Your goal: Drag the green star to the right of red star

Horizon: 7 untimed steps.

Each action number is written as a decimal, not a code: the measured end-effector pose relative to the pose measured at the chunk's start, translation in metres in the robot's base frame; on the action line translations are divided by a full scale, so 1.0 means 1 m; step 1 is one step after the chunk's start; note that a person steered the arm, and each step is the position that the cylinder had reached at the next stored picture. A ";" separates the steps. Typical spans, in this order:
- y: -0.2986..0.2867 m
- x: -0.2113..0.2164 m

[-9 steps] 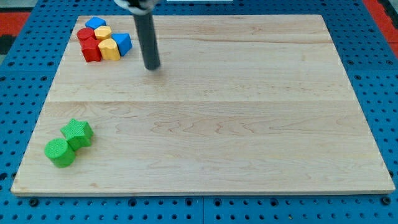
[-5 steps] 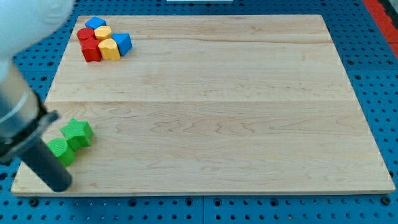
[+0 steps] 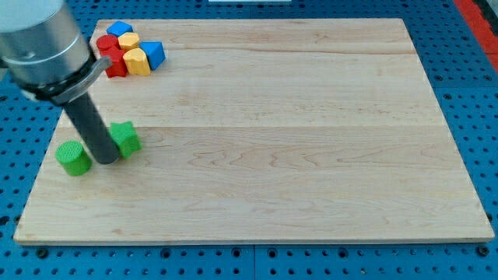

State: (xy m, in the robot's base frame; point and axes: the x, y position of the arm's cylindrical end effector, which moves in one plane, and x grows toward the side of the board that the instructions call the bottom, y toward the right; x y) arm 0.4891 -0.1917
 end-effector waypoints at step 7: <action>0.061 -0.047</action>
